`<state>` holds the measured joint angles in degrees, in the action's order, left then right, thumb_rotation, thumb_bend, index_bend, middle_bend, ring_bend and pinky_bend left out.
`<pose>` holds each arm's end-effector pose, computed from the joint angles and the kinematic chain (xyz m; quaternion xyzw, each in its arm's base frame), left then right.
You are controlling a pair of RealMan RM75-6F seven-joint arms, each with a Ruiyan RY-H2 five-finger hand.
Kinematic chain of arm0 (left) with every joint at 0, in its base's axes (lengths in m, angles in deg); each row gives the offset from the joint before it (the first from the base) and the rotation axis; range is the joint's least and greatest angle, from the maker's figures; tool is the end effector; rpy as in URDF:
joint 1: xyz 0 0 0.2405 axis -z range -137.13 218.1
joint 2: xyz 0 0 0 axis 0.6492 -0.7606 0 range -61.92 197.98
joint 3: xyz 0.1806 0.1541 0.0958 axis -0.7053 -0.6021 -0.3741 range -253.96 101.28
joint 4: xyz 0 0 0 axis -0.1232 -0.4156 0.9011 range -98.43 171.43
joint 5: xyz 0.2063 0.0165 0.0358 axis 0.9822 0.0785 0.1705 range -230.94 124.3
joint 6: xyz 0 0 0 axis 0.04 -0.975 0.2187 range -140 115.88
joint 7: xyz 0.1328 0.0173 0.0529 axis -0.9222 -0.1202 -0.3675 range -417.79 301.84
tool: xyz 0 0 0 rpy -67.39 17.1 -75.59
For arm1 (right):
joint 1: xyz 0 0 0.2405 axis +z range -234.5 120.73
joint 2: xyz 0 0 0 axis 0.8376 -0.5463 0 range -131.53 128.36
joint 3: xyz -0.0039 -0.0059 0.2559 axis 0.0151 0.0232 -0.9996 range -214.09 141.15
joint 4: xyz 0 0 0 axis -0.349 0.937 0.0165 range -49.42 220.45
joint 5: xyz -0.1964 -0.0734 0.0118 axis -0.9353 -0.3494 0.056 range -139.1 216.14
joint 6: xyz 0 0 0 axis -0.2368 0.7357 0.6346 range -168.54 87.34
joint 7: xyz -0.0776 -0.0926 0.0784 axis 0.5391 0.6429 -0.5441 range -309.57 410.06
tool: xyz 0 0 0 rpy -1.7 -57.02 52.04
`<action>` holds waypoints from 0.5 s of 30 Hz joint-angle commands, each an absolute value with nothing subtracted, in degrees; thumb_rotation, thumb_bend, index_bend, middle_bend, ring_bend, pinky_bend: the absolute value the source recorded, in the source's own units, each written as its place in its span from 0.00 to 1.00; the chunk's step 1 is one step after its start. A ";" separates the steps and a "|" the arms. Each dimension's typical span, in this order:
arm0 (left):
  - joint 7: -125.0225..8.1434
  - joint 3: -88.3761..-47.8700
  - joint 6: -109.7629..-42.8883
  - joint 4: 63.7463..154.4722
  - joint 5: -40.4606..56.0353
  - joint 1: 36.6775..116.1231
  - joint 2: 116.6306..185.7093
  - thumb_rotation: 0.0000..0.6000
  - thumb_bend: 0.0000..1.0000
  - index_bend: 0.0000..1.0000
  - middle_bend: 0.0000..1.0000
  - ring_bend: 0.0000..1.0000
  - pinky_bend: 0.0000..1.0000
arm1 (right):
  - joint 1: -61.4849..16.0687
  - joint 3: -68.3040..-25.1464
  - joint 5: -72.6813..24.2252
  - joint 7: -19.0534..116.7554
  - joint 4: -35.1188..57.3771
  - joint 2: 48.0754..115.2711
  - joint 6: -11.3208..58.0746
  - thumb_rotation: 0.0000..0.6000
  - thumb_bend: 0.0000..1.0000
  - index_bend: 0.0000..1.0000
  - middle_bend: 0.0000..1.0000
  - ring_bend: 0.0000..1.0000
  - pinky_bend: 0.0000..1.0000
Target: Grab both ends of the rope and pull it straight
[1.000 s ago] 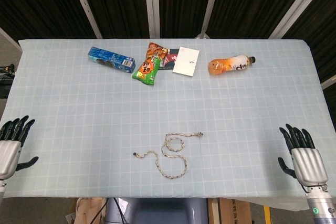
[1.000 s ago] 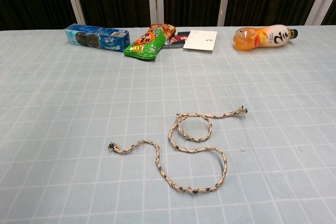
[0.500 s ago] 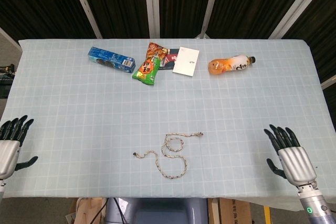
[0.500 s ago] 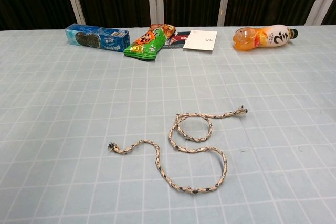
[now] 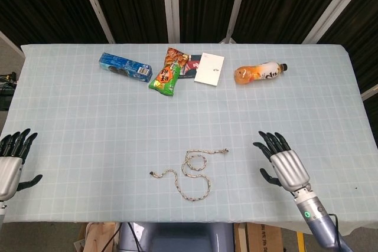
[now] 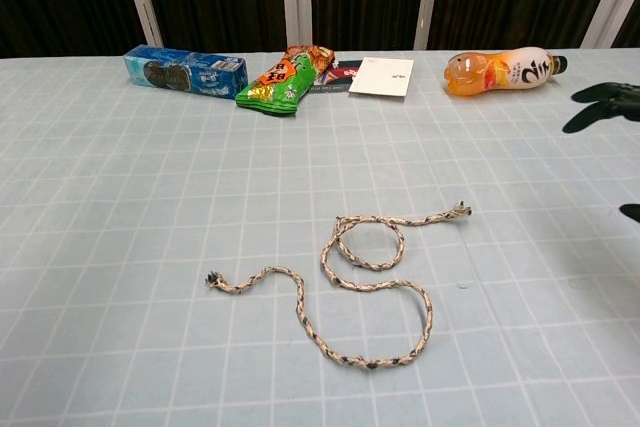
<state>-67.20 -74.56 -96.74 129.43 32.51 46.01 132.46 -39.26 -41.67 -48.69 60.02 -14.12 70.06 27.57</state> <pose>-0.3086 0.1804 0.1529 -0.6279 -0.3473 -0.3415 0.6070 -0.2244 -0.2357 0.0742 0.6990 -0.3888 0.4038 0.4441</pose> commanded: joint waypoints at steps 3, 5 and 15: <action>-67.29 -74.49 -96.54 129.32 32.24 46.09 132.55 1.00 0.04 0.00 0.00 0.00 0.00 | -34.85 -45.67 -41.30 64.54 -14.90 75.54 22.94 1.00 0.38 0.34 0.09 0.00 0.00; -67.60 -74.33 -96.23 129.39 31.66 46.15 132.55 1.00 0.04 0.01 0.00 0.00 0.00 | -33.45 -46.55 -39.32 65.94 -14.94 77.39 21.73 1.00 0.38 0.36 0.09 0.00 0.00; -67.96 -74.30 -95.87 129.67 31.78 46.49 132.76 1.00 0.04 0.01 0.00 0.00 0.00 | -27.98 -48.08 -31.15 73.97 -10.08 86.73 18.35 1.00 0.38 0.40 0.11 0.00 0.00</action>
<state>-67.98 -74.29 -95.88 129.68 31.75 46.48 132.74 -29.00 -47.61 -32.59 72.89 -11.24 85.18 18.94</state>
